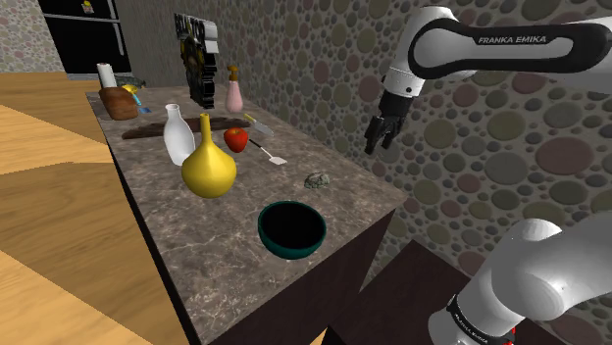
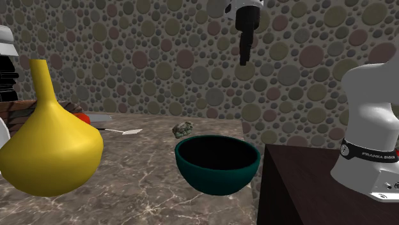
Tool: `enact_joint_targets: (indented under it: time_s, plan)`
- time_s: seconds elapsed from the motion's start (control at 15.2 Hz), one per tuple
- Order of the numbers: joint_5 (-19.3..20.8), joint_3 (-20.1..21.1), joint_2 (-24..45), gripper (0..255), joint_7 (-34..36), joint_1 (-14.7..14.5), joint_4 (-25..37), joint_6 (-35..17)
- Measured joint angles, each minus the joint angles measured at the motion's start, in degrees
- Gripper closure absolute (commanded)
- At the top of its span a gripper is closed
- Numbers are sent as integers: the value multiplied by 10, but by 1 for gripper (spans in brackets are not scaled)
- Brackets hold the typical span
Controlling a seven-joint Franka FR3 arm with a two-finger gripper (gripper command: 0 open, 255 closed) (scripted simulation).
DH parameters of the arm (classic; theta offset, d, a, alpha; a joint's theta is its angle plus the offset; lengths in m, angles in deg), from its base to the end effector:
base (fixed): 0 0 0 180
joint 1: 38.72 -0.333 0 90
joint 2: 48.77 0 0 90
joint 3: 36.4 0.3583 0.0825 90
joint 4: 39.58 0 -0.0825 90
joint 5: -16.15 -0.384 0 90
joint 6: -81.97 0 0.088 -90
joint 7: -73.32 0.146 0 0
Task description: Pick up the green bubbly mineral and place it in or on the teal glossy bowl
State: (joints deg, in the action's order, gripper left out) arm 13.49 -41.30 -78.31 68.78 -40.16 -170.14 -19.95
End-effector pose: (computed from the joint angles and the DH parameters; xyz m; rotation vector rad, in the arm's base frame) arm 0.3778 -0.0219 0.5480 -3.0548 -0.0311 -0.0299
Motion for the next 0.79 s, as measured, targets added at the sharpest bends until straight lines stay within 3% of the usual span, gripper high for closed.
enact_joint_targets:
  time_s: [0.46, 0.79]
  plan:
    - [-4, -43, 178, 0, -154, -18, 93, -30]
    - [-14, -52, 306, 0, -253, -23, 180, -31]
